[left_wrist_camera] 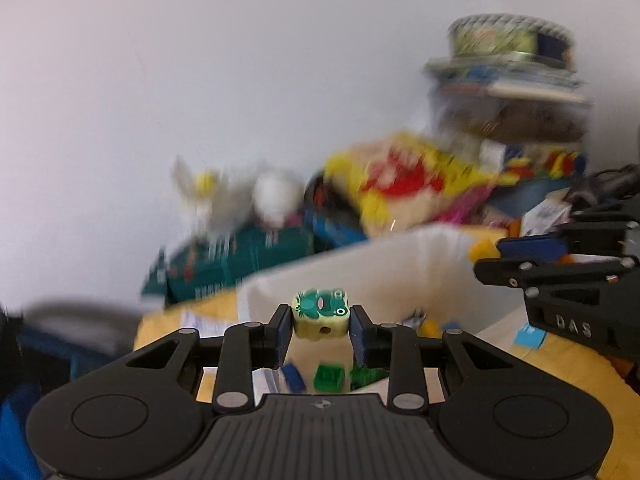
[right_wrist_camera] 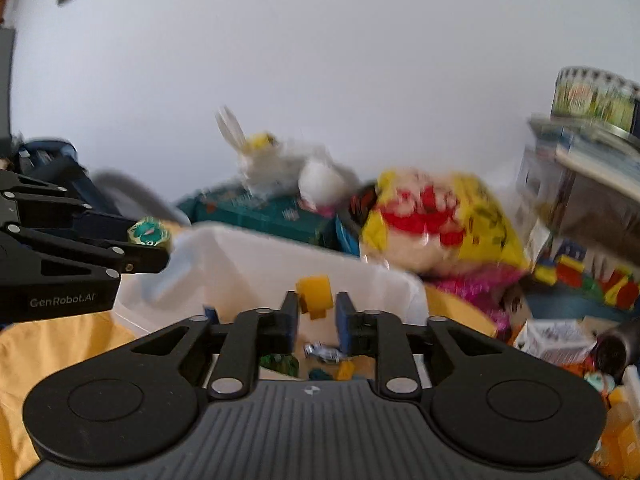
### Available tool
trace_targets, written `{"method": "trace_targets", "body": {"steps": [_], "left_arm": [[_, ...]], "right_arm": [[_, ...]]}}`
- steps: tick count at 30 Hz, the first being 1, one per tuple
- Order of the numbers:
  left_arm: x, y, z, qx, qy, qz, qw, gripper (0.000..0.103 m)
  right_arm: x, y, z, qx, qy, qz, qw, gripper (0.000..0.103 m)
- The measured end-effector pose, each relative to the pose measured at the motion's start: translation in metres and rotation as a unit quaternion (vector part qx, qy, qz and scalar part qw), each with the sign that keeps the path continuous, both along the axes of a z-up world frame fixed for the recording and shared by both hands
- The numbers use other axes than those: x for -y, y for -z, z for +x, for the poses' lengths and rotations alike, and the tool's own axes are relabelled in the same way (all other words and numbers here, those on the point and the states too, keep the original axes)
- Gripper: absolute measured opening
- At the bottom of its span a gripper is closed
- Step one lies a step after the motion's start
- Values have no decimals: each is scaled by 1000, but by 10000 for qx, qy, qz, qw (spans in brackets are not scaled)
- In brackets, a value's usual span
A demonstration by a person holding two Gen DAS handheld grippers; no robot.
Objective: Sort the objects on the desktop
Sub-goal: 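Carry the frog and yellow brick over the white bin and open both grippers, then grasp the long red brick with the right gripper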
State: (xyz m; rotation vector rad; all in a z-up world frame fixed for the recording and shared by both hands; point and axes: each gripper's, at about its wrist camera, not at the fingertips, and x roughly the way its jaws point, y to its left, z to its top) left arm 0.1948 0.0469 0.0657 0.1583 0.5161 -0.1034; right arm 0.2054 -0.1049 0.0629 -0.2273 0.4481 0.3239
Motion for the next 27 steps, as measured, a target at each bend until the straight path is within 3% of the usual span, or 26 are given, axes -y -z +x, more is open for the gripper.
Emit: {"method": "trace_targets", "body": {"steps": [2,4,6,9,13,20,27], "left_arm": [[-2,0,-8,41,56,-279,9996,39],[-1,0,-22,200,141,-224,9994,48],[-2,3,-36,99,176,-149,9997,49],[-8,8,-64,-58,279,-393,9988,49],[-5,32,-109,-353,404,-354,9979,49],[11,78,-161,-999,550,-467,9924,49],[17,98,-184,-1273,627,-457,9888,48]], "right_arm": [[7,3,-4,14,-19,57,10000,28],[16,1,-18,88,-82,176,9998,28],[22,-1,-33,79,-154,175,9997,28],[30,2,-60,-31,-318,146,9994,28],[40,15,-94,-380,-411,240,9981,28],[23,50,-160,-785,-729,-140,9941,28],[-15,99,-200,-1358,-1240,-746,9801,26]]}}
